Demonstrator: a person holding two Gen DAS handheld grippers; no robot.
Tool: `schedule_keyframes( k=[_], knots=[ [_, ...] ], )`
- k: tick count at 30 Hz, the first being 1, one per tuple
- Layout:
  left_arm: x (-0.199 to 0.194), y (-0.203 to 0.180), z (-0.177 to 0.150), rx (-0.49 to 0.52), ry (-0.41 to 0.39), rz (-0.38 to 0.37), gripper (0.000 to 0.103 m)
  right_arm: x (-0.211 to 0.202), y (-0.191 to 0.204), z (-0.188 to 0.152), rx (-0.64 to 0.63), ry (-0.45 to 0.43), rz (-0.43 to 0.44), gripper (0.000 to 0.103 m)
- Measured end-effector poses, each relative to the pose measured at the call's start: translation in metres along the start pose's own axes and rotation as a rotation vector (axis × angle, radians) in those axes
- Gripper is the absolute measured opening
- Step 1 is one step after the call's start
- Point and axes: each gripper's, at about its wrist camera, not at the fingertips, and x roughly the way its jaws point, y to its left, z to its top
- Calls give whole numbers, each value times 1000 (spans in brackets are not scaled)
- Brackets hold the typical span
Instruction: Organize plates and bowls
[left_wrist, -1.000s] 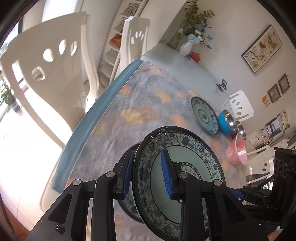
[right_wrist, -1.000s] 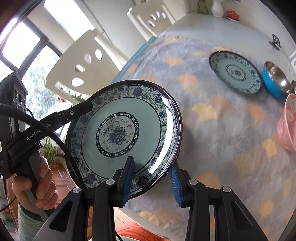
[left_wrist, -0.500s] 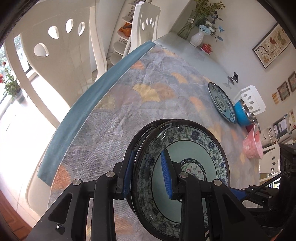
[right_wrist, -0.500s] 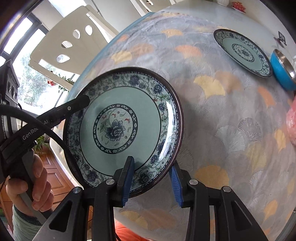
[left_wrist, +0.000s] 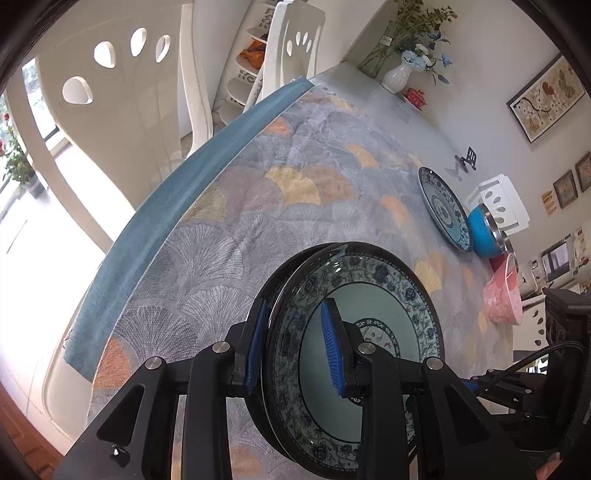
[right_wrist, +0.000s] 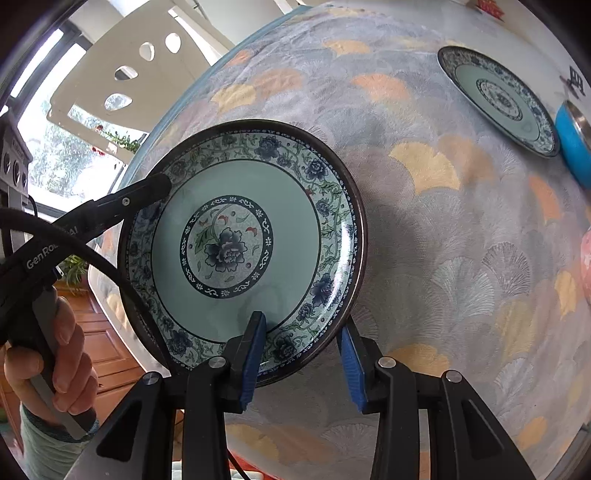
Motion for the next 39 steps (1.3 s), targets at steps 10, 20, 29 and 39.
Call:
schedule_keyframes(
  k=[10, 20, 29, 39],
  knots=[
    [-32, -8, 24, 40, -44, -19, 27, -46, -27, 8, 101, -81, 64, 52],
    [-43, -87, 84, 268, -50, -132, 28, -100, -40, 4, 223, -247, 51, 54],
    [-3, -187, 121, 509, 27, -261, 31, -109, -83, 9, 403, -285, 24, 54],
    [78, -226, 155, 577, 185, -303, 40, -97, -131, 28, 600, -302, 25, 64]
  ],
)
